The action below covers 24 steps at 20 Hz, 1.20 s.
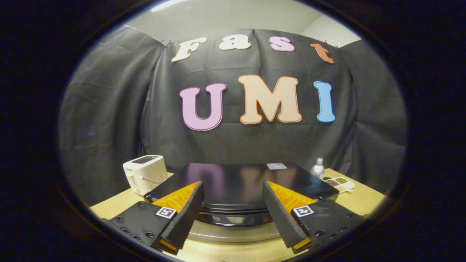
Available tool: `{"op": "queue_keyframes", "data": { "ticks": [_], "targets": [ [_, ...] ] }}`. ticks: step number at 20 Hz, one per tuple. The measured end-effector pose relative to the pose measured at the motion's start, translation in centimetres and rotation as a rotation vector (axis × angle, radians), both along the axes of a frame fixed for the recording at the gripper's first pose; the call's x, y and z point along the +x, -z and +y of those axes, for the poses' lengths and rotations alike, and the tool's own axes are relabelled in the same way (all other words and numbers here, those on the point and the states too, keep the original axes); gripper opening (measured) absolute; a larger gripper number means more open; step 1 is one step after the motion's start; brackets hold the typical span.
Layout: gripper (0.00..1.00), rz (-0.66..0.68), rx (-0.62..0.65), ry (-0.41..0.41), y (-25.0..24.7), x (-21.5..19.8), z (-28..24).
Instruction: Open the toaster oven, put the food inside, and close the toaster oven door.
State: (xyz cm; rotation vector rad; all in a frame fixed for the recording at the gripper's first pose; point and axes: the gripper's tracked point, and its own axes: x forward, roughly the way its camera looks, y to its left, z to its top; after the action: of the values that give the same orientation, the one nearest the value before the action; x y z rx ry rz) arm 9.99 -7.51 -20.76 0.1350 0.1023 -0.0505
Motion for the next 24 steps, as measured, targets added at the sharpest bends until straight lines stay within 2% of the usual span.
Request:
{"op": "queue_keyframes", "data": {
  "ticks": [2,6,13,24],
  "targets": [
    [1.0,0.024,0.004,-0.012,1.2,0.4,0.3],
    [1.0,-0.023,0.054,-0.003,1.2,0.4,0.1],
    [0.99,-0.063,0.029,0.035,1.4,-0.3,0.0],
    [1.0,-0.075,0.044,0.062,1.8,-3.3,0.0]
  ]
}}
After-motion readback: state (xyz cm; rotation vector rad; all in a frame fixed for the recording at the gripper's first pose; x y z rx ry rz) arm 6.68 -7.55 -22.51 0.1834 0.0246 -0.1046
